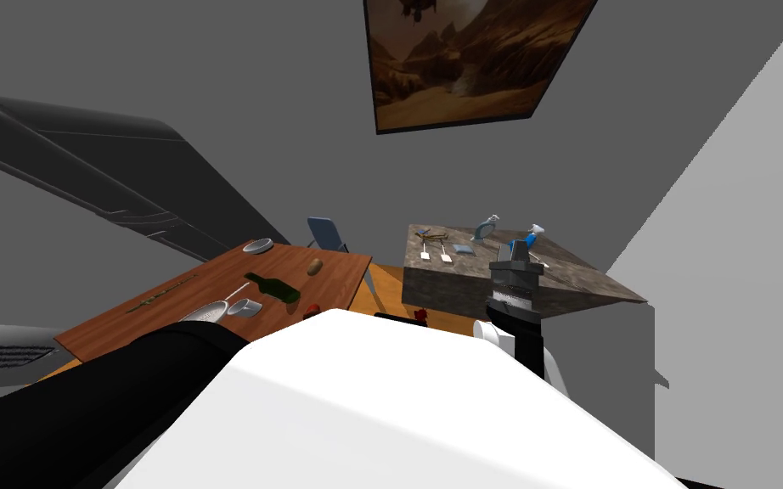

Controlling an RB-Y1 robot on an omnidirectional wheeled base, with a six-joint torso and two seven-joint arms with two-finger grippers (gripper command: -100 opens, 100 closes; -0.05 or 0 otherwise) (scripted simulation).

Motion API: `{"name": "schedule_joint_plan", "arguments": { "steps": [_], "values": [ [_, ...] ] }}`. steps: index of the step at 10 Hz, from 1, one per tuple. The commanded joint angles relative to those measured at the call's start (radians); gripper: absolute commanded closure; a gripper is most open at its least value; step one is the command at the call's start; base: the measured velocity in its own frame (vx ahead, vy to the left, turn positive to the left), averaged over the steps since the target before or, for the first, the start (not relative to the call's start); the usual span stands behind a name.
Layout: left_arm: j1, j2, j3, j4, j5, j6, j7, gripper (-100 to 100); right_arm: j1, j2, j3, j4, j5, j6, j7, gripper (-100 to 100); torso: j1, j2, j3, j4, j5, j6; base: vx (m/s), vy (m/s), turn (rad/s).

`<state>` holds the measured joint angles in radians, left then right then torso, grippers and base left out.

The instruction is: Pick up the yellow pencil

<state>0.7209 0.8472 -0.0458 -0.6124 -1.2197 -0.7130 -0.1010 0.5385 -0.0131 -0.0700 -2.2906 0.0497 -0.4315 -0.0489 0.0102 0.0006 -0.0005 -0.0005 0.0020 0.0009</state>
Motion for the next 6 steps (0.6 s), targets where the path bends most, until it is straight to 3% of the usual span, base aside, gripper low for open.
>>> {"name": "schedule_joint_plan", "arguments": {
  "steps": [1, 2, 3, 4, 5, 6],
  "values": [
    [0.009, 0.006, -0.011, -0.05, -0.016, 0.018, 0.05, -100, 0.0, 0.0, 0.0, 0.0, 0.0, 0.0, 0.0, 0, 0.0, 0.0, 0.0, 0.0, 0.0, 0.0, -0.006, 0.032, 0.047],
    [0.025, 0.015, -0.033, -0.081, -0.047, 0.049, 0.08, -100, 0.0, 0.0, 0.0, 0.0, 0.0, 0.0, 0.0, 0, 0.0, 0.0, 0.0, 0.0, 0.0, 0.0, -0.009, 0.032, 0.062],
    [0.025, 0.015, -0.033, -0.113, -0.047, 0.049, 0.109, -100, 0.0, 0.0, 0.0, 0.0, 0.0, 0.0, 0.0, 0, 0.0, 0.0, 0.0, 0.0, 0.0, 0.0, -0.005, 0.028, 0.044],
    [0.025, 0.015, -0.033, -0.118, -0.047, 0.049, 0.114, -100, 0.0, 0.0, 0.0, 0.0, 0.0, 0.0, 0.0, 0, 0.0, 0.0, 0.0, 0.0, 0.0, 0.0, 0.003, 0.017, 0.005],
    [0.041, 0.024, -0.055, -0.165, -0.078, 0.08, 0.154, -100, 0.0, 0.0, 0.0, 0.0, 0.0, 0.0, 0.0, 0, -0.001, -0.001, 0.0, 0.0, 0.0, 0.001, -0.001, 0.029, 0.049],
    [0.041, 0.024, -0.055, -0.18, -0.078, 0.08, 0.173, -100, 0.0, 0.0, 0.0, 0.0, 0.0, 0.0, 0.0, 0, -0.001, -0.001, 0.0, 0.0, 0.0, 0.0, -0.002, 0.029, 0.054]
  ]
}}
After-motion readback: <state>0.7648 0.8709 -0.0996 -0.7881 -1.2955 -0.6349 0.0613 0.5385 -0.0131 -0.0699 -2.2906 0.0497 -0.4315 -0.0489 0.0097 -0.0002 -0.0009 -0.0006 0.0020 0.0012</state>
